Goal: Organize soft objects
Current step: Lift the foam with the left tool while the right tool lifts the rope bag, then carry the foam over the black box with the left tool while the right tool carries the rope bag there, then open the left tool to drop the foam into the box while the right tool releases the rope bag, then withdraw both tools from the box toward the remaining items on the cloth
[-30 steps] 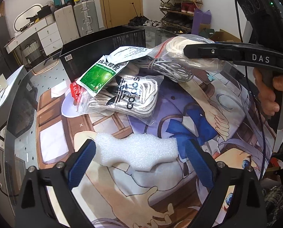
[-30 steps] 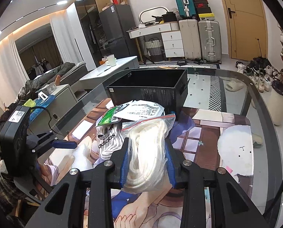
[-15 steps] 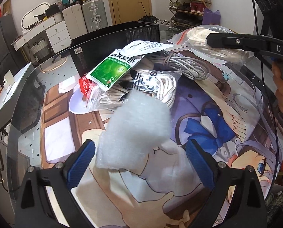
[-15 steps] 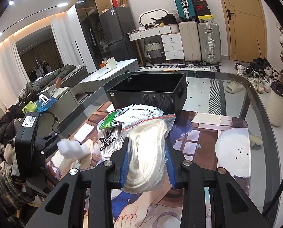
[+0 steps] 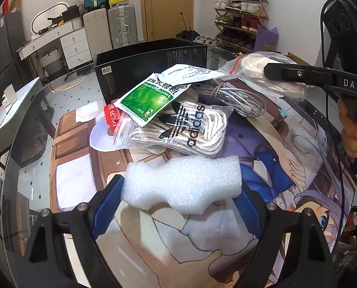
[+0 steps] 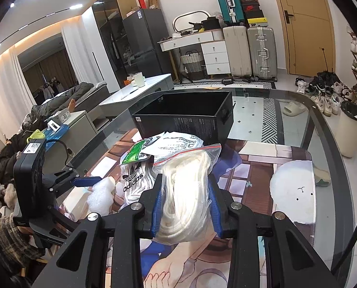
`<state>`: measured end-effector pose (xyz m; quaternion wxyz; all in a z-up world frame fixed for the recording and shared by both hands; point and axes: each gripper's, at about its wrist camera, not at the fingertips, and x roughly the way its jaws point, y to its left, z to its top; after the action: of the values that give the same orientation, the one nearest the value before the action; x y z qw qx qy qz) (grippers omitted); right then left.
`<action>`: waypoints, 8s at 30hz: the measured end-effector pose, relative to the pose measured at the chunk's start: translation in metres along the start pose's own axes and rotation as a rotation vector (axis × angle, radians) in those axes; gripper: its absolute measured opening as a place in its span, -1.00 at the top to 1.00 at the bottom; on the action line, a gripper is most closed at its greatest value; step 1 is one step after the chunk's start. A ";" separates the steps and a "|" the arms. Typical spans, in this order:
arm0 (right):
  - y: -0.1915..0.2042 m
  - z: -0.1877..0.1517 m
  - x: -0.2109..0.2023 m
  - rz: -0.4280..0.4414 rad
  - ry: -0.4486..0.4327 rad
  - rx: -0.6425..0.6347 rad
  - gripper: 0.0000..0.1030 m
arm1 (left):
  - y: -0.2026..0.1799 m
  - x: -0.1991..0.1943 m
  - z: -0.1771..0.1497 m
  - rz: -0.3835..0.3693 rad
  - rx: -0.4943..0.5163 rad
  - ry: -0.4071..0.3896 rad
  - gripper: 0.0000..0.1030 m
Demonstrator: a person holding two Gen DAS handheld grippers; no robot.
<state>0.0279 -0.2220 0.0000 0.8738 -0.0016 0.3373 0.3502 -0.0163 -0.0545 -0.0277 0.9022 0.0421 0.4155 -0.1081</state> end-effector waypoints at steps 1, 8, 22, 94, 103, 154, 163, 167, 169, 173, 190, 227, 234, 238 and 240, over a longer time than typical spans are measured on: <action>0.000 0.000 0.000 0.000 0.001 -0.002 0.35 | 0.000 0.000 0.001 0.001 0.000 0.000 -0.69; 0.002 -0.001 0.000 -0.005 -0.007 -0.010 0.35 | 0.002 -0.007 0.002 0.014 -0.006 -0.031 -0.69; 0.015 0.014 -0.004 -0.015 0.002 -0.050 0.35 | 0.013 -0.018 0.018 0.028 -0.048 -0.072 -0.69; 0.003 0.142 0.028 -0.064 -0.006 -0.095 0.35 | 0.071 -0.007 0.149 0.110 -0.029 -0.170 -0.69; 0.001 0.150 0.045 -0.055 0.012 -0.091 0.35 | 0.080 0.001 0.158 0.106 -0.031 -0.171 -0.69; -0.011 0.152 0.119 -0.006 0.147 -0.084 0.04 | 0.078 0.084 0.177 0.087 0.059 0.030 -0.82; -0.016 0.151 0.105 -0.014 0.117 -0.069 -0.42 | 0.075 0.076 0.174 0.091 0.054 0.024 -0.90; -0.017 0.149 0.097 -0.015 0.106 -0.070 -0.66 | 0.076 0.071 0.172 0.108 0.049 0.019 -0.96; -0.017 0.147 0.094 -0.015 0.104 -0.074 -0.73 | 0.076 0.067 0.171 0.106 0.046 0.012 -1.00; -0.015 0.141 0.088 -0.015 0.102 -0.079 -0.90 | 0.074 0.060 0.167 0.098 0.049 0.007 -1.00; -0.015 0.104 0.057 -0.015 0.116 -0.056 -0.94 | 0.060 0.043 0.129 0.096 0.008 0.033 -1.00; -0.006 0.037 0.038 -0.035 0.241 -0.117 -0.94 | 0.034 0.035 0.065 0.133 -0.330 0.110 -1.00; -0.010 0.023 0.045 -0.070 0.270 -0.133 -0.94 | 0.026 0.045 0.058 0.107 -0.362 0.129 -1.00; -0.013 0.017 0.050 -0.076 0.282 -0.133 -0.94 | 0.021 0.046 0.055 0.101 -0.386 0.120 -1.00; -0.014 0.015 0.052 -0.078 0.287 -0.137 -0.94 | 0.019 0.046 0.055 0.100 -0.396 0.113 -1.00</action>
<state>0.0724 -0.1972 -0.0225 0.8274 -0.1245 0.4336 0.3345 0.0582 -0.0526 -0.0272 0.8724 -0.1094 0.4758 0.0230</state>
